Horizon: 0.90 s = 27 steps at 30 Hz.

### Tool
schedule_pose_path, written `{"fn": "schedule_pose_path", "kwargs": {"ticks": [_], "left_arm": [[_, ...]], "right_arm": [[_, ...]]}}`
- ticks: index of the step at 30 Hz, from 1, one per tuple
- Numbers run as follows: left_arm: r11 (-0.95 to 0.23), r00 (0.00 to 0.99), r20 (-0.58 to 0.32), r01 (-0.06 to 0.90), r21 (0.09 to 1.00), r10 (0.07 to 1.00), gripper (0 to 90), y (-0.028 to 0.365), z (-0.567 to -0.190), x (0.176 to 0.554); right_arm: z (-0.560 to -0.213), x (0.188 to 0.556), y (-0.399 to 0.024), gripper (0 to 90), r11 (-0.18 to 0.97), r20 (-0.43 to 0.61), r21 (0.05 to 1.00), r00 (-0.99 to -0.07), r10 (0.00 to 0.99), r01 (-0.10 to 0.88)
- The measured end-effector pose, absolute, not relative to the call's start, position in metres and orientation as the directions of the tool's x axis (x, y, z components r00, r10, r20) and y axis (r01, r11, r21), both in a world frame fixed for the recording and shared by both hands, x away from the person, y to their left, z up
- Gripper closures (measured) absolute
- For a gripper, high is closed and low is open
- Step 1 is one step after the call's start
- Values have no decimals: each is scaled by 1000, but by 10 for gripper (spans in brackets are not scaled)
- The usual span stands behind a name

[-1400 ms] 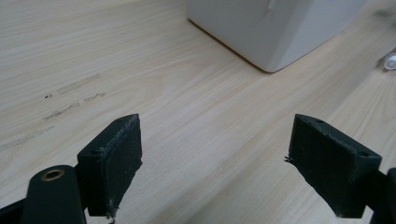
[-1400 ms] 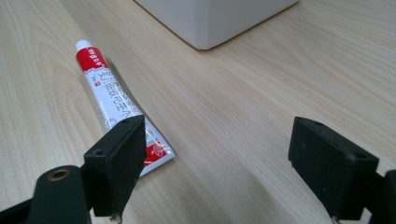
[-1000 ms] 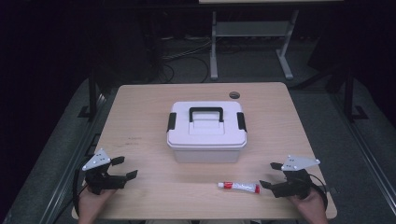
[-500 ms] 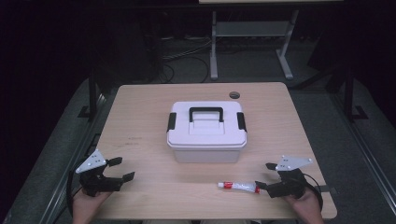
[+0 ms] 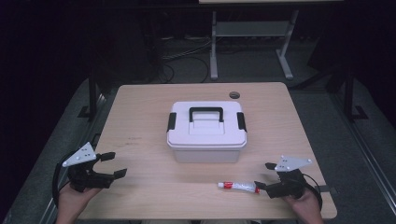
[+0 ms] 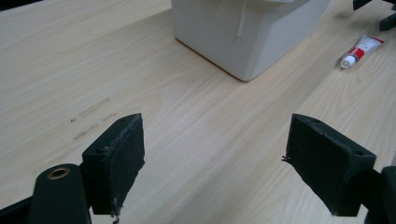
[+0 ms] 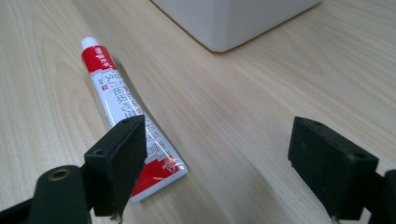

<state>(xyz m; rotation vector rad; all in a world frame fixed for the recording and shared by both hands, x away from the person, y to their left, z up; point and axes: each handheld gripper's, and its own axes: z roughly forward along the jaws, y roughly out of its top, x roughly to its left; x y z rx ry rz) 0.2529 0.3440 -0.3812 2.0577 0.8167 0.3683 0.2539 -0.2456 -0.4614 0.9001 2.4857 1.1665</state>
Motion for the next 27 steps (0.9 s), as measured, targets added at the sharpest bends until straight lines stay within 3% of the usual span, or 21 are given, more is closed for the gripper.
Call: {"fn": "schedule_pose_path", "kwargs": {"ticks": [27], "left_arm": [[-521,799,-7,399,755,602,196,323,-357,277]], "right_arm": [[-455,248,-257,190,456,32,784,-759,650,422]]}}
